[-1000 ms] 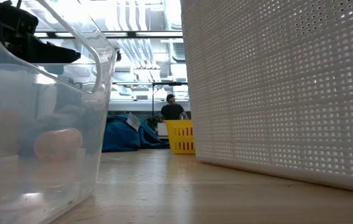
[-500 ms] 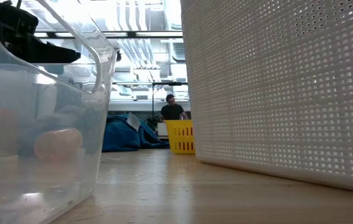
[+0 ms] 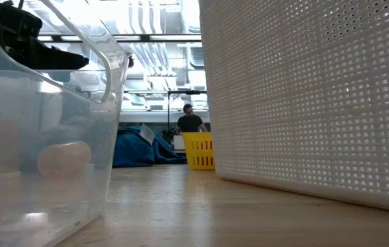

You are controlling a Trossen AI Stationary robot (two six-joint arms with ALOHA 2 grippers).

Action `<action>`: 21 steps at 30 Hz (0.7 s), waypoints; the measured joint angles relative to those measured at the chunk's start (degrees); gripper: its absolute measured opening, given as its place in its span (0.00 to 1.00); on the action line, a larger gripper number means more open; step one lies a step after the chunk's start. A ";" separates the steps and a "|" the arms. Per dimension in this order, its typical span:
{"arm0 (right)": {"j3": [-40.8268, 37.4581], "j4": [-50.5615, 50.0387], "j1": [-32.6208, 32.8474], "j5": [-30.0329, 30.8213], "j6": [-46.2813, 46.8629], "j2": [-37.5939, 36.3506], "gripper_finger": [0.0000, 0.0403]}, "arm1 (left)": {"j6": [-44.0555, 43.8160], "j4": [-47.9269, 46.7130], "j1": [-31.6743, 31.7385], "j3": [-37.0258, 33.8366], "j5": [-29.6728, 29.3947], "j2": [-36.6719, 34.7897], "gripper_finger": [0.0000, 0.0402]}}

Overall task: Pick & place medical supplies in basket/bin
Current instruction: Put the light blue bandage into the yellow bin

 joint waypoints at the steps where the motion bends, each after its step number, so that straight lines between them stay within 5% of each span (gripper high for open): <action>1: 0.00 0.00 0.00 0.00 0.00 0.00 0.47 | 0.00 0.00 0.01 0.02 -0.01 0.00 0.29; 21: 0.02 2.50 0.00 0.11 0.00 0.00 0.47 | -0.02 0.00 0.01 0.02 0.00 -0.01 0.29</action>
